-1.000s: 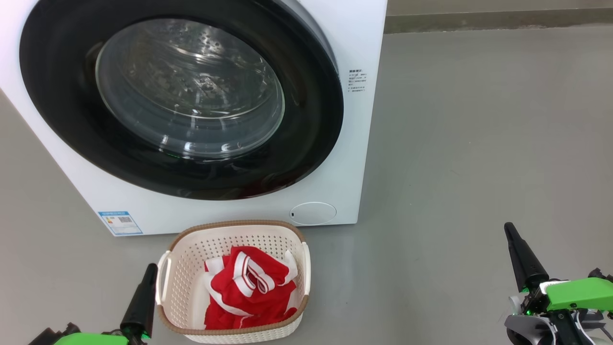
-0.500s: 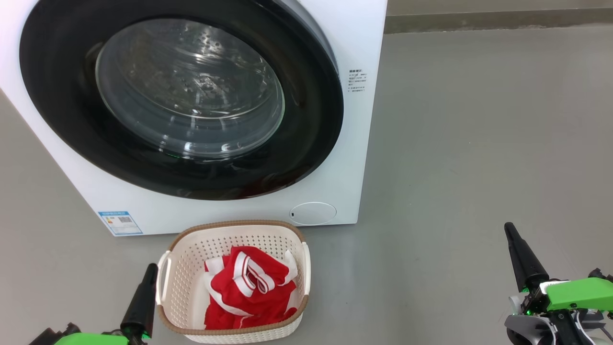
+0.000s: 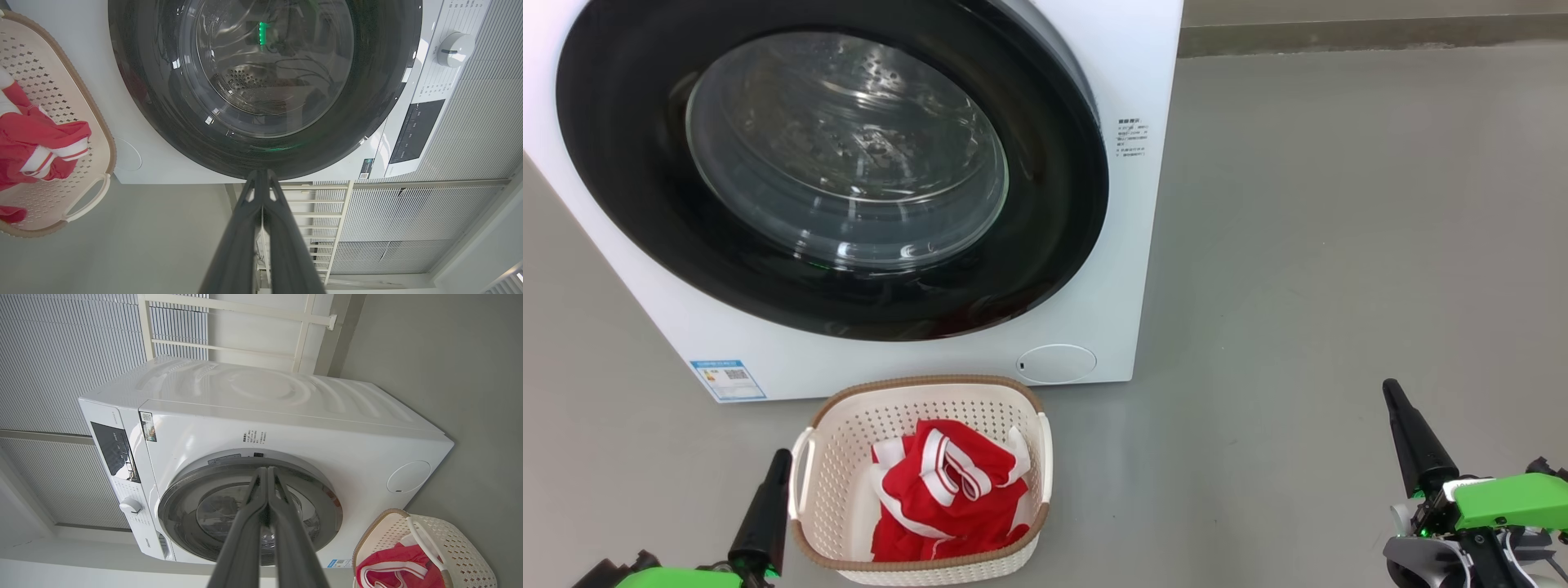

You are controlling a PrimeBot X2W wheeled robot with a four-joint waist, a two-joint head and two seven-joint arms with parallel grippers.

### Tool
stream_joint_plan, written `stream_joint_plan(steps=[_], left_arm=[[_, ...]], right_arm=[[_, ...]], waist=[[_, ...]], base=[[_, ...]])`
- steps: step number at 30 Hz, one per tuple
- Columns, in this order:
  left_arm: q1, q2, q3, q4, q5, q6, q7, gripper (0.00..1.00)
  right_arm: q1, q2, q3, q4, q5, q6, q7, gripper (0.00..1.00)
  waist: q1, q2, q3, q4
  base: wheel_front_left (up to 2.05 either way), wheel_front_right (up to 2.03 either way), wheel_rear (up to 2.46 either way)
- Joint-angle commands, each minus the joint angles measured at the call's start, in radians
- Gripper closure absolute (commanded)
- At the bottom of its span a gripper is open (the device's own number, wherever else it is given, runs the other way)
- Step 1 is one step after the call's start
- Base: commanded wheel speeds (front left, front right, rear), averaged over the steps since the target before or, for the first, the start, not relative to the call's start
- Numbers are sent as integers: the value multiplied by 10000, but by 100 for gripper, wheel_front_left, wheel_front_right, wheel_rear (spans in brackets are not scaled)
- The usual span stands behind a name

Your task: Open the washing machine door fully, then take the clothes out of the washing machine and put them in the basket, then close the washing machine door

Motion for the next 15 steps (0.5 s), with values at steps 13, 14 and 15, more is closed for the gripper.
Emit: stream_joint_plan(steps=[13,14,15], left_arm=[[-413,98,362,-202,114,-69,70,100],[-413,98,362,-202,114,-69,70,100],[-413,98,363,-202,114,-69,71,100]], right_arm=[[-434,-60,143,-244,-80,6,50,100],[-434,-60,142,-244,-80,6,50,100],[-434,-60,142,-244,-80,6,50,100]], waist=[[0,-1,0,0],[0,-1,0,0],[0,-1,0,0]], base=[[0,0,0],[0,0,0],[0,0,0]])
